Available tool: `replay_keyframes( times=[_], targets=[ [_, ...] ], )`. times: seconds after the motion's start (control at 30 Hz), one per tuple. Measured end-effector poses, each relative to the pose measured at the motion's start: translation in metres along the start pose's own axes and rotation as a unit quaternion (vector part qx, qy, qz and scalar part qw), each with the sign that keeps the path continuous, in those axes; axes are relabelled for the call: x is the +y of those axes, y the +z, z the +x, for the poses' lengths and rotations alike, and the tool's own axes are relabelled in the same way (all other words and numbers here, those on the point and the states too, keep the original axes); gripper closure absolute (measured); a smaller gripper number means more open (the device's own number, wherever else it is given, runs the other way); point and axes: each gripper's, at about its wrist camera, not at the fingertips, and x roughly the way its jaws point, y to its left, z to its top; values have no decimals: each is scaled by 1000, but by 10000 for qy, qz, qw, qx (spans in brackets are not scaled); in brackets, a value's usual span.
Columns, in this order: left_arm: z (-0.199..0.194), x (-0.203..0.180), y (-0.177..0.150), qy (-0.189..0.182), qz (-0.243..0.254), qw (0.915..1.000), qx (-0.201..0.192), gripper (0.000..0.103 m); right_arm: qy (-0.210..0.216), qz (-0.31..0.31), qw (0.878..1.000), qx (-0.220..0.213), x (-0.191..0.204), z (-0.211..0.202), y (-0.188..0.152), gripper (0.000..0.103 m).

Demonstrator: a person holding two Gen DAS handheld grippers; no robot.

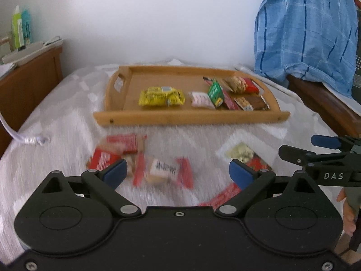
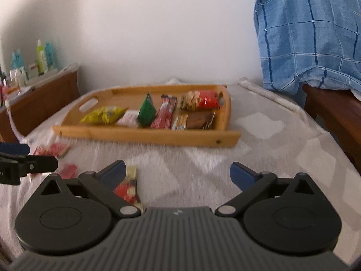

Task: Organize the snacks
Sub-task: 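Move both tools back to the snacks beside the tray, then grasp the red bar with the left tool while the right tool grasps the cherry drop packet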

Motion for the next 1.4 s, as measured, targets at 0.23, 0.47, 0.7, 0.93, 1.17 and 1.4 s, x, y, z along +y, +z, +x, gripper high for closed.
replay_keyframes(
  times=[0.23,0.47,0.7,0.93,1.17,1.4],
  targets=[
    [3,-11,-19,-176,278,9994,107,13,-6,-253,9995,214,2,-3,-20,0],
    [13,-33,-24,-404,717,9964,199,42,25,-398,9987,308,0,-8,-27,0],
    [18,-45,-31,-749,682,9932,565,63,10,-397,9987,324,-3,-12,-29,0],
    [13,-46,-34,-892,585,9924,606,67,22,-482,9983,331,-1,-10,-31,0],
    [26,-50,-26,-687,357,9949,639,69,111,-561,9977,370,4,-7,-34,0],
    [25,-43,-18,-341,113,9980,529,80,190,-696,9971,254,15,-3,-32,0]
  ],
)
